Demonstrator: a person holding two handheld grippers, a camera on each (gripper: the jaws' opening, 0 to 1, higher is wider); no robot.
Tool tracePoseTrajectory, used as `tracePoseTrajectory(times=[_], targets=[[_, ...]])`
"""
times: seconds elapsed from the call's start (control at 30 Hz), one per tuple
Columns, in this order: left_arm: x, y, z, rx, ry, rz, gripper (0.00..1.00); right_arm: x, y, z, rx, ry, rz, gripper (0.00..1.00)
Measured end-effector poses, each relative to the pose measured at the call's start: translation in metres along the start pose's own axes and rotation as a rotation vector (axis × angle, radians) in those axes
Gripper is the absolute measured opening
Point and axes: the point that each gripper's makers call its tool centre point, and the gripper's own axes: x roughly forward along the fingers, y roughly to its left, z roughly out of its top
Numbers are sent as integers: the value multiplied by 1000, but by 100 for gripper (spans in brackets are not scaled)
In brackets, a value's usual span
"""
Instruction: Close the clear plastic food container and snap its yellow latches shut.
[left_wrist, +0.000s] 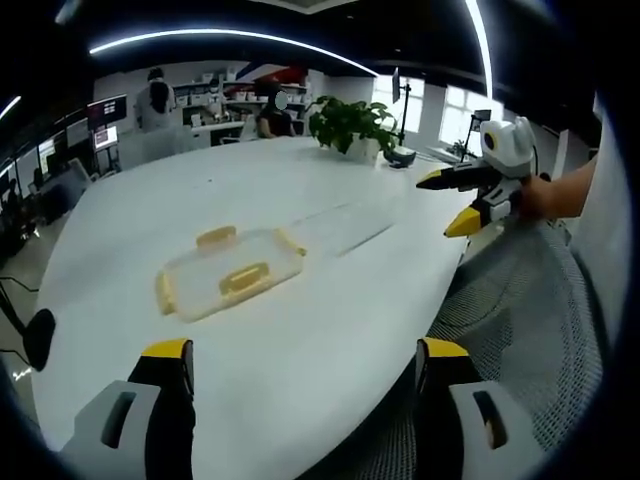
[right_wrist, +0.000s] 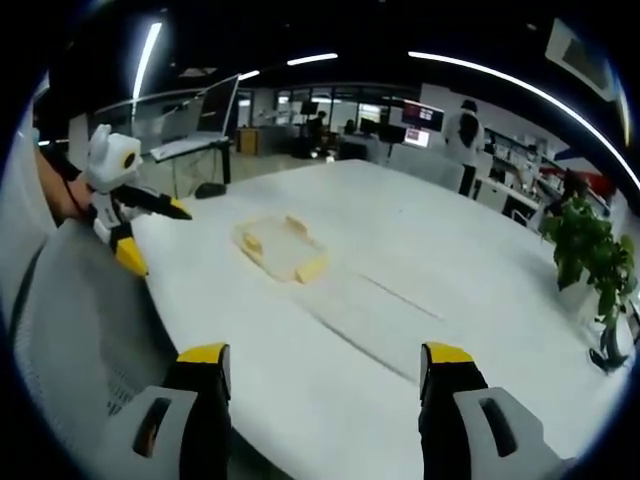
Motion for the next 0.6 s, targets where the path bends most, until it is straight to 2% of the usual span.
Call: tracePoseTrajectory(times=[0.6], targets=[[0,2,1,13,4,11,92,1,2,0,-16,4,12,77]])
